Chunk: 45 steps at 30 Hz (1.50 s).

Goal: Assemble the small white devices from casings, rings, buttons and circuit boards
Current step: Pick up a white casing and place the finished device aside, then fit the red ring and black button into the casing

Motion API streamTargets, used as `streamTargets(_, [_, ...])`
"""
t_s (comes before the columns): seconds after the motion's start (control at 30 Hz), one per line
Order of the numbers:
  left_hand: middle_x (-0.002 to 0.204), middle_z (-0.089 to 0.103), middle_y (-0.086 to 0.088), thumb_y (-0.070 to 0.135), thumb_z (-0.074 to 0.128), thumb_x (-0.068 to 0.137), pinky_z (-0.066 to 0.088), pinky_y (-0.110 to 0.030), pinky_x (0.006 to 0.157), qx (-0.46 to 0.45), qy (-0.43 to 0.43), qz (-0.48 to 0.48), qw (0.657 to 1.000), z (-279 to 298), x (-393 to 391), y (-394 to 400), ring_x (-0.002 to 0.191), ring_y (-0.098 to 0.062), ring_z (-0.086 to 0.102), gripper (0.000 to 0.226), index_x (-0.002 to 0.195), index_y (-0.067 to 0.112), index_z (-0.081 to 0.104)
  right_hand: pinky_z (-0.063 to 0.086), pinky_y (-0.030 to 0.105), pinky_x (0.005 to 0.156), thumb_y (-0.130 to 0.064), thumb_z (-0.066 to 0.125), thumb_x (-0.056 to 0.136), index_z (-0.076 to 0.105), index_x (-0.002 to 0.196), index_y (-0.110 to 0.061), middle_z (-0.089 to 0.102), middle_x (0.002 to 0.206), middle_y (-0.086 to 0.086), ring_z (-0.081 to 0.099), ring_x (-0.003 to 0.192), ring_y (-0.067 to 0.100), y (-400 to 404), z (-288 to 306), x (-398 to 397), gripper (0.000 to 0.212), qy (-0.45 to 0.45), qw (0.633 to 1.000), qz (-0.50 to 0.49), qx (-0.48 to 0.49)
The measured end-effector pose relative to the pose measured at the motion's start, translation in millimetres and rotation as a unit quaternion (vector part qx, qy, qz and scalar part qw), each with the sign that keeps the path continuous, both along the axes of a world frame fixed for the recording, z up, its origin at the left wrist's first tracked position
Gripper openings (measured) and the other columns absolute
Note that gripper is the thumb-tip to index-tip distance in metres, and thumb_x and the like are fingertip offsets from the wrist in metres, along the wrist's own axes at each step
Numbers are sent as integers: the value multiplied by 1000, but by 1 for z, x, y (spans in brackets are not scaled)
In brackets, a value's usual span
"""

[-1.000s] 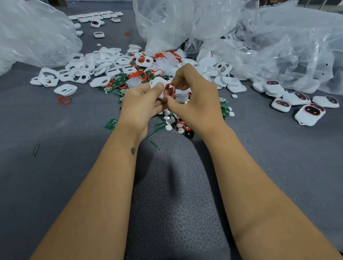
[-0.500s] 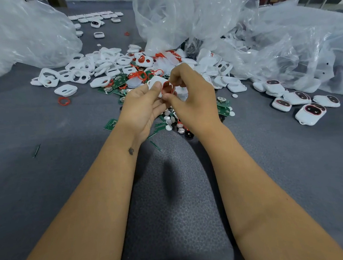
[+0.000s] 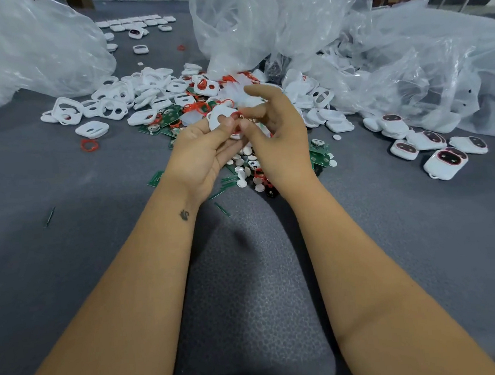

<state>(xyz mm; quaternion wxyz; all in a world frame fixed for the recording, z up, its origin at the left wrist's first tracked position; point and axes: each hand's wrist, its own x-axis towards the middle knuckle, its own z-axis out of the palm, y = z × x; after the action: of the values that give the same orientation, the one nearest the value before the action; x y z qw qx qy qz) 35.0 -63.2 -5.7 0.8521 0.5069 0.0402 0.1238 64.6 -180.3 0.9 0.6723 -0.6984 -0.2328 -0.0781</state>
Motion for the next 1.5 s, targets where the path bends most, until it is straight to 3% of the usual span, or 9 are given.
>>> streamTargets(0.23, [90,76,-3,3,47,99,55,-22,79,-20,-39,-44,998,4,-1,4,92,-13,71,17,100,5,64,52,34,97,5,60,90,58,121,9,67,112,21,65,102,25,-3,7,2,31,156,975,109,118])
streamTargets(0.33, [95,75,-5,4,47,98,55,-22,80,-14,-36,-57,998,4,-2,5,95,-14,71,18,105,5,64,54,34,86,6,61,89,58,117,11,68,102,22,65,94,28,-5,8,3,28,178,968,115,133])
streamTargets(0.5, [95,75,-6,4,48,98,56,-22,79,0,-34,-58,998,3,-2,3,94,-15,71,17,107,2,62,57,32,78,7,63,88,62,109,8,70,90,17,67,85,26,-6,6,3,21,154,980,81,97])
streamTargets(0.7, [94,76,-1,-4,54,93,55,-19,77,59,-32,-42,997,0,-1,0,94,-11,71,21,107,8,65,55,53,88,1,63,89,64,97,-12,69,90,27,69,86,33,-4,5,5,15,115,993,18,9])
streamTargets(1.0, [92,76,-1,-14,57,88,57,-28,85,194,-35,22,980,-4,0,3,92,-18,71,31,105,11,65,55,50,84,-11,64,89,60,91,-16,71,81,17,70,80,29,-5,-1,6,6,67,993,3,-100])
streamTargets(1.17, [94,76,-2,-8,61,89,56,-21,76,171,-24,42,984,-2,-1,3,91,-15,72,28,114,5,64,56,43,87,-6,58,90,70,84,-16,72,86,8,69,86,23,-14,5,11,16,90,996,-9,-23])
streamTargets(1.23, [96,75,-1,-6,59,91,55,-19,74,146,-13,72,987,-1,-1,5,91,-14,72,28,116,4,63,54,36,79,-9,56,91,70,83,-12,71,82,6,66,78,17,-19,7,15,16,99,994,-54,0])
streamTargets(1.37, [93,74,1,-2,60,92,54,-17,72,94,3,124,988,3,-1,10,86,-11,70,18,101,11,66,49,33,65,-12,53,89,67,79,-22,65,71,-5,58,67,14,-28,8,20,20,77,984,-143,-75])
streamTargets(1.5, [88,71,-2,1,63,92,53,-17,71,45,18,159,986,6,-2,12,78,-9,68,10,93,10,66,41,31,57,-9,49,83,68,79,-15,55,61,-9,47,58,12,-28,10,19,20,32,971,-124,-203])
